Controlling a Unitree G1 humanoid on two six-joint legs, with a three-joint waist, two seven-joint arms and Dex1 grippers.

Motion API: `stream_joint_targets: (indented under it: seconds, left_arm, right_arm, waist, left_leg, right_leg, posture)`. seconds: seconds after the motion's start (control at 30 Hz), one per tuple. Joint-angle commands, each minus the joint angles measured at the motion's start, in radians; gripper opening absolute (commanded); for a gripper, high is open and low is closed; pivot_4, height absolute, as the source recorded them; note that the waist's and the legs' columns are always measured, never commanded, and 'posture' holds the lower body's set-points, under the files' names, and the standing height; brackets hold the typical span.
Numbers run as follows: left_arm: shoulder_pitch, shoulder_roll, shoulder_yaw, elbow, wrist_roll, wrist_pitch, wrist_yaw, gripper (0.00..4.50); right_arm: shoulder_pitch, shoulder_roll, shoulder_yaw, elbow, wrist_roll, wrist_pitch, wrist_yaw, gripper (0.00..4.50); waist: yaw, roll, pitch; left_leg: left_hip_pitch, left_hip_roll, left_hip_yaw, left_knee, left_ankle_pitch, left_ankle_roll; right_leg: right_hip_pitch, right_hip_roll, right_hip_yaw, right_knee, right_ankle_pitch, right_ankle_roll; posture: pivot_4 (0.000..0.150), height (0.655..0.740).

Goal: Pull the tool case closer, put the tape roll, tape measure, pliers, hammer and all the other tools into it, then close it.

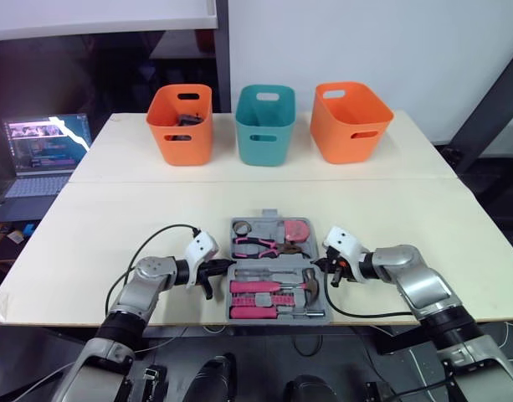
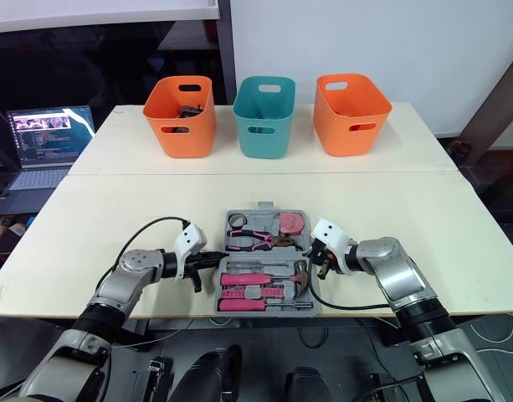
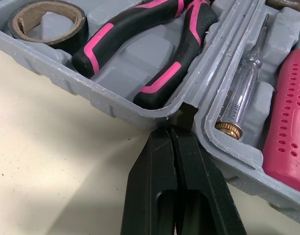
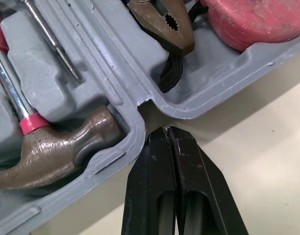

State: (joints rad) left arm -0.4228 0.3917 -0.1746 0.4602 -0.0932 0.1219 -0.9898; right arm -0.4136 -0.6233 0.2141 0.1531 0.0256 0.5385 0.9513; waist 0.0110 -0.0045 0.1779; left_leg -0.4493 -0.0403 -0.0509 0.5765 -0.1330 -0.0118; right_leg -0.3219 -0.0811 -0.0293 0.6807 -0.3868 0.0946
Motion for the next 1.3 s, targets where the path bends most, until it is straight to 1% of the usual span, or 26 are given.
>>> stream_joint_targets:
  seconds: [0.03, 0.1, 0.2, 0.3, 0.4, 0.5, 0.63, 0.67, 0.73, 0.87, 1.0, 1.1, 1.3]
  left_arm:
    - [-0.02, 0.024, 0.022, 0.009, 0.006, -0.021, 0.016, 0.0]
    - [-0.044, 0.059, 0.056, 0.035, 0.0, -0.032, 0.023, 0.0]
    - [-0.051, 0.086, 0.076, 0.04, -0.02, -0.046, 0.012, 0.0]
    - [-0.021, 0.061, 0.126, -0.08, -0.161, 0.004, -0.082, 0.0]
    - [0.044, 0.062, 0.09, -0.221, -0.231, 0.066, -0.186, 0.0]
    - [0.081, 0.063, 0.052, -0.3, -0.242, 0.112, -0.21, 0.0]
    - [0.123, 0.058, -0.036, -0.339, -0.171, 0.111, -0.189, 0.0]
    - [0.131, 0.057, -0.053, -0.342, -0.156, 0.105, -0.183, 0.0]
    - [0.141, 0.054, -0.072, -0.348, -0.146, 0.099, -0.179, 0.0]
    - [0.162, 0.058, -0.143, -0.341, -0.081, 0.065, -0.173, 0.0]
    - [0.148, 0.058, -0.174, -0.298, -0.025, 0.061, -0.133, 0.0]
    - [0.138, 0.07, -0.196, -0.271, 0.018, 0.074, -0.112, 0.0]
    - [0.149, 0.086, -0.215, -0.258, 0.04, 0.094, -0.098, 0.0]
  right_arm:
    - [-0.026, -0.02, -0.061, -0.025, 0.032, 0.019, -0.007, 0.06]
    - [-0.032, -0.058, -0.087, -0.015, 0.034, 0.04, -0.007, 0.06]
    - [-0.045, -0.081, -0.115, 0.01, 0.043, 0.058, -0.022, 0.06]
    - [-0.115, -0.042, -0.206, 0.098, 0.103, 0.119, -0.075, 0.06]
    - [-0.169, 0.01, -0.251, 0.178, 0.151, 0.156, -0.097, 0.83]
    - [-0.214, 0.054, -0.282, 0.263, 0.18, 0.177, -0.13, 2.35]
    - [-0.291, 0.123, -0.352, 0.439, 0.229, 0.192, -0.189, 4.26]
    - [-0.311, 0.136, -0.37, 0.482, 0.24, 0.195, -0.202, 4.44]
    - [-0.344, 0.153, -0.398, 0.549, 0.257, 0.196, -0.218, 4.44]
    - [-0.437, 0.19, -0.459, 0.746, 0.292, 0.171, -0.247, 4.44]
    - [-0.511, 0.225, -0.469, 0.892, 0.297, 0.153, -0.208, 4.44]
    - [-0.546, 0.26, -0.455, 0.965, 0.288, 0.156, -0.147, 4.44]
    - [-0.558, 0.313, -0.429, 1.042, 0.255, 0.116, -0.083, 4.44]
  waist:
    - [0.001, 0.0, 0.0]
    - [0.0, 0.0, 0.0]
    - [-0.003, 0.0, 0.0]
    - [-0.006, 0.0, 0.0]
    - [-0.011, 0.0, 0.0]
    - [-0.019, 0.0, 0.0]
    - [-0.024, 0.0, 0.001]
    - [-0.024, 0.0, 0.001]
    - [-0.026, 0.001, 0.001]
    - [-0.026, 0.001, 0.001]
    - [-0.026, 0.002, 0.001]
    - [-0.027, 0.002, 0.001]
    - [-0.029, 0.003, -0.001]
  left_leg:
    - [0.0, 0.0, 0.0, 0.0, 0.0, 0.0]
    - [0.0, 0.0, 0.0, 0.0, 0.0, 0.0]
    - [0.0, 0.0, 0.0, 0.0, 0.0, 0.0]
    - [0.0, 0.0, 0.0, 0.0, 0.0, 0.0]
    - [0.0, 0.0, 0.0, 0.0, 0.0, 0.0]
    - [0.0, 0.0, 0.0, -0.001, 0.0, 0.0]
    - [0.0, 0.0, 0.0, 0.0, 0.0, 0.0]
    - [0.0, 0.0, 0.0, 0.0, 0.0, 0.0]
    - [0.0, 0.0, 0.0, -0.001, 0.0, 0.0]
    - [0.0, 0.001, 0.0, -0.001, 0.001, 0.0]
    - [0.002, 0.001, 0.001, -0.001, 0.001, 0.0]
    - [0.005, 0.001, 0.001, -0.001, 0.001, 0.0]
    - [0.008, 0.001, 0.001, -0.001, 0.0, 0.0]
  right_leg:
    - [0.0, 0.0, 0.0, 0.0, 0.0, 0.0]
    - [0.0, 0.0, 0.0, 0.0, 0.0, 0.0]
    - [-0.001, 0.0, 0.0, 0.0, 0.0, 0.0]
    - [-0.001, 0.0, 0.0, 0.0, 0.0, 0.0]
    - [0.0, 0.0, 0.0, 0.0, 0.0, 0.0]
    - [0.0, 0.0, 0.0, 0.0, 0.0, 0.0]
    - [0.0, 0.0, 0.0, 0.0, 0.0, 0.0]
    - [0.0, 0.0, 0.0, 0.0, 0.0, 0.0]
    - [0.0, 0.001, 0.0, 0.0, 0.0, 0.0]
    - [0.0, 0.001, 0.0, 0.0, 0.0, 0.0]
    - [0.002, 0.001, 0.0, 0.0, 0.0, 0.0]
    - [0.003, 0.002, 0.001, 0.0, 0.0, 0.0]
    - [0.002, 0.001, 0.001, 0.0, 0.0, 0.0]
  posture:
    - [0.15, 0.74]
    - [0.15, 0.74]
    - [0.15, 0.74]
    - [0.15, 0.74]
    - [0.15, 0.74]
    - [0.15, 0.74]
    - [0.15, 0.74]
    - [0.15, 0.74]
    - [0.15, 0.74]
    - [0.15, 0.74]
    - [0.15, 0.74]
    - [0.15, 0.74]
    - [0.15, 0.74]
